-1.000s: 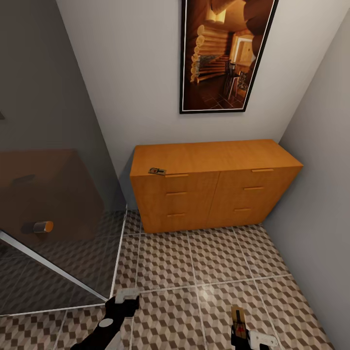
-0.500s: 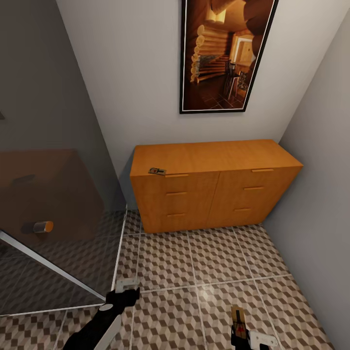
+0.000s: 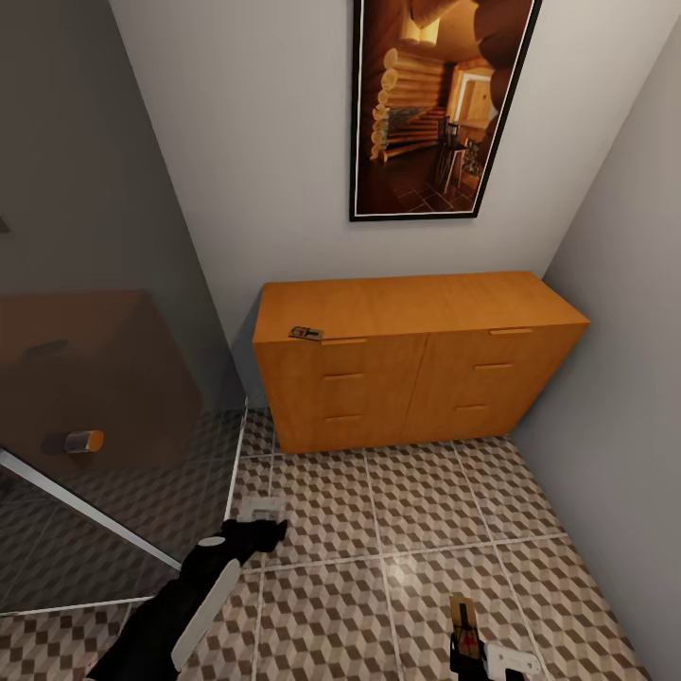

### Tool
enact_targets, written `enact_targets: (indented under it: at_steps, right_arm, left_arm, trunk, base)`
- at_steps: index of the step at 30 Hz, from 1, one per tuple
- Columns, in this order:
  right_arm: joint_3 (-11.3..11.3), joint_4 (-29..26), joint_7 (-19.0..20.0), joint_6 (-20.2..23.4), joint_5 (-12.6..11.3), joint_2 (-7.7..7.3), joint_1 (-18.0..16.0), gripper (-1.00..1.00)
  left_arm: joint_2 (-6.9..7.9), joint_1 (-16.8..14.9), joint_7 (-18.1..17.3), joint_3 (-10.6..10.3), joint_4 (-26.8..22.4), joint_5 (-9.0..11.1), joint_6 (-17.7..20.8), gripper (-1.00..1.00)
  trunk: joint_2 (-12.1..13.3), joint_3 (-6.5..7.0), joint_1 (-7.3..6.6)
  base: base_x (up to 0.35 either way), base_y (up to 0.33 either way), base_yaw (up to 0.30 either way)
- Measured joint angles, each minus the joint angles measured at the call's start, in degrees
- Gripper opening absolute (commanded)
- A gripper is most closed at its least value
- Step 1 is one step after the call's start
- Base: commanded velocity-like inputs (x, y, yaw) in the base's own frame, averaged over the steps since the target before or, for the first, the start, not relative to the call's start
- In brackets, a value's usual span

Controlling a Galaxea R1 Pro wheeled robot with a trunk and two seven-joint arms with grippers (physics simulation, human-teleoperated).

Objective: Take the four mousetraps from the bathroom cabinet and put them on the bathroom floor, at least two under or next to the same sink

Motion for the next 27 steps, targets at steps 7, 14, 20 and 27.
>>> enact_targets:
  at_steps: [7,14,20,27]
  right_arm:
    - [0.0,0.0,0.0,0.0,0.1,-0.01,0.0,-1.0]
    - [0.0,0.0,0.0,0.0,0.0,0.0,0.0,-1.0]
    - [0.0,0.0,0.0,0.0,0.1,-0.01,0.0,-1.0]
    - [0.0,0.0,0.0,0.0,0.1,0.04,0.0,-1.0]
  left_arm:
    - [0.33,0.0,0.7,3.6,-8.0,-0.2,4.9,1.0]
    - [0.39,0.0,3.2,4.7,-13.4,-0.3,13.9,1.0]
    - [0.25,-0.2,7.1,4.9,-18.0,-0.3,17.5,1.0]
    - [-0.22,-0.9,8.4,5.3,-21.9,-0.2,24.5,1.0]
  trunk:
    - [0.0,0.0,0.0]
    - [0.0,0.0,0.0]
    - [0.0,0.0,0.0]
    - [0.0,0.0,0.0]
  base:
    - [0.0,0.0,0.0]
    - [0.0,0.0,0.0]
    - [0.0,0.0,0.0]
    - [0.0,0.0,0.0]
